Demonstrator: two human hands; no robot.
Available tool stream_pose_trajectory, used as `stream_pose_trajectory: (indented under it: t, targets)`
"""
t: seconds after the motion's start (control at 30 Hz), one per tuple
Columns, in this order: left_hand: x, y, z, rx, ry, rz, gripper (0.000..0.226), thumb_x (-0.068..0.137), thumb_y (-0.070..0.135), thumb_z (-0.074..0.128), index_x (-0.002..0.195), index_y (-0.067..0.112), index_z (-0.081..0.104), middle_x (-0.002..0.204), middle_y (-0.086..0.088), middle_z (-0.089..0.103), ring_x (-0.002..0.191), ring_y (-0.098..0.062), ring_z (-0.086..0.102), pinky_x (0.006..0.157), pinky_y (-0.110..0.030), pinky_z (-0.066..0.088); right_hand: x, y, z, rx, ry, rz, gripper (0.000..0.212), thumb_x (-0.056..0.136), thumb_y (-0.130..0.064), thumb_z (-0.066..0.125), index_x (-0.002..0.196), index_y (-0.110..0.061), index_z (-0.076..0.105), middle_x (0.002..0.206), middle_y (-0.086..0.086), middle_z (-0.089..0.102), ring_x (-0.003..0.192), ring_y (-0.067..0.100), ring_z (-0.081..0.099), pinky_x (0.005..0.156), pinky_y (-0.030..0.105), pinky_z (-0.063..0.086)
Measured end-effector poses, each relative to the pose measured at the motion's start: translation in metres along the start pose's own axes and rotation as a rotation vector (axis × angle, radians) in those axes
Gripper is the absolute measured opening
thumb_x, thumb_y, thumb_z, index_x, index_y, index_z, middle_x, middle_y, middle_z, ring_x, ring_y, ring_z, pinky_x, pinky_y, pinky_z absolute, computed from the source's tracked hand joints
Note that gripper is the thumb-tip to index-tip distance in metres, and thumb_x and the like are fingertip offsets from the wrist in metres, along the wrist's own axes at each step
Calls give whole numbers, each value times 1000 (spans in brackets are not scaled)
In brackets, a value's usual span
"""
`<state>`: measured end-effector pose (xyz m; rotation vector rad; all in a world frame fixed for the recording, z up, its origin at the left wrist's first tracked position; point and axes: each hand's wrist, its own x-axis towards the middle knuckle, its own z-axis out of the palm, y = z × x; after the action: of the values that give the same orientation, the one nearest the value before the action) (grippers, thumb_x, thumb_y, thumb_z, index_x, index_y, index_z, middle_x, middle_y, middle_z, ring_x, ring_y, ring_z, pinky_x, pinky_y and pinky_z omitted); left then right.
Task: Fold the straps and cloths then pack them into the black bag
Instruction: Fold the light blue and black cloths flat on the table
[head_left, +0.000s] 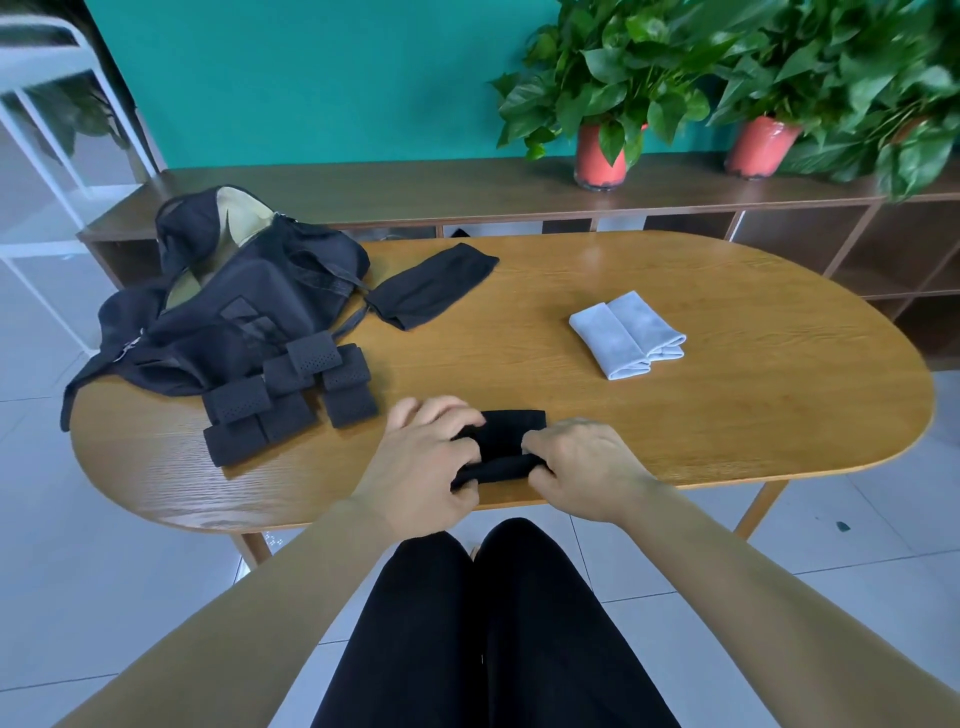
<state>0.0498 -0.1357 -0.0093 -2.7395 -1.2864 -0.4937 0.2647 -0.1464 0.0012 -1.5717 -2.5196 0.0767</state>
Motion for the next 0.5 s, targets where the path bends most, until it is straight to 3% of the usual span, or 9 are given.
stream_pose_trajectory:
  t: [0.07,0.17,0.23,0.37,0.5]
  targets:
    - [2,-2,-1,2,-74,35,11,71,36,61,72,25,65,117,10,64,118,-10,52,107,-39,16,0,-1,-1,-3,-17,5,20,85,-23,44,96,-17,59,79,-2,61,78,19,51,74,30,41]
    - [1,-3,0,-27,-117,-34,16,82,37,55,88,24,62,84,12,65,79,-5,56,112,-37,12,1,0,-1,22,-32,48,22,85,-24,44,99,-18,60,84,-1,63,82,20,54,73,30,42]
    - [0,-3,2,-104,-85,-111,12,86,35,56,92,26,61,71,12,61,65,-4,51,113,-33,12,0,1,-1,80,-32,98,21,84,-24,45,97,-17,60,83,1,63,80,21,55,69,29,41]
    - [2,-5,2,-360,-65,-309,9,92,37,53,95,31,59,66,6,65,66,-6,58,105,-31,24,0,3,-2,374,-4,282,11,83,-20,50,86,-21,61,64,-1,60,60,15,53,54,24,37]
    - [11,-6,0,-516,-67,-491,18,93,40,53,92,24,61,59,3,58,65,-16,57,80,-37,41,7,6,4,713,99,481,14,83,-20,58,71,-14,58,54,-1,45,51,12,39,51,28,35]
